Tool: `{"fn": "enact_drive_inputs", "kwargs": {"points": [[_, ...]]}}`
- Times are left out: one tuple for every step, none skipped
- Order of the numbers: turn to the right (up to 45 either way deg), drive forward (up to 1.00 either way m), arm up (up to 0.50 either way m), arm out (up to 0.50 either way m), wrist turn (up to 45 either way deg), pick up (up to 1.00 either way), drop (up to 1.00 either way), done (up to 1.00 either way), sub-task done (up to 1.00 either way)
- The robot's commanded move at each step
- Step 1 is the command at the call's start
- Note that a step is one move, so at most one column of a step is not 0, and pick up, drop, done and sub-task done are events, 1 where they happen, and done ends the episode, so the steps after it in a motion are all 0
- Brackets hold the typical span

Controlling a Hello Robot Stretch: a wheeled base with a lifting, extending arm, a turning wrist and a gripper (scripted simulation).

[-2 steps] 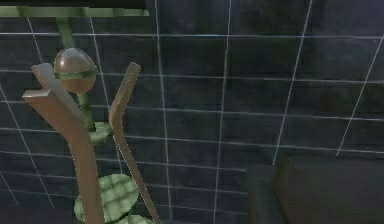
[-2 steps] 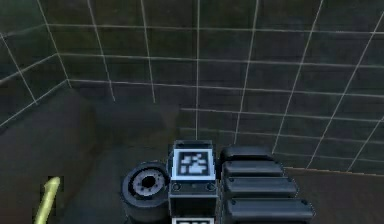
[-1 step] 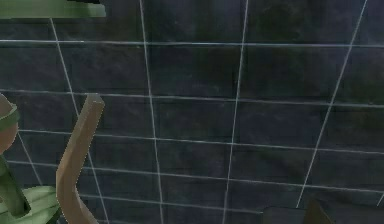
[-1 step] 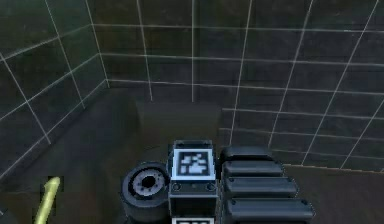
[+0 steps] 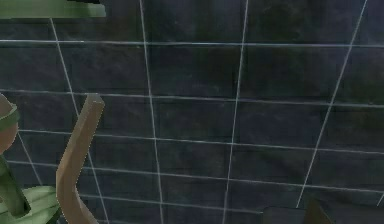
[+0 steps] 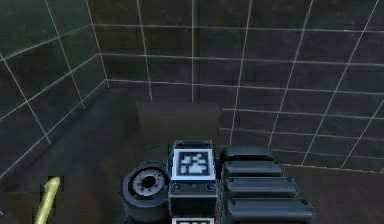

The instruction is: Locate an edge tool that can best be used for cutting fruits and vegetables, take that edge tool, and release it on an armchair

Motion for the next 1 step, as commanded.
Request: {"fn": "enact_drive_inputs", "kwargs": {"points": [[0.0, 0.00, 0.00, 0.48, 0.0, 0.00, 0.00, 0.00, 0.00]]}}
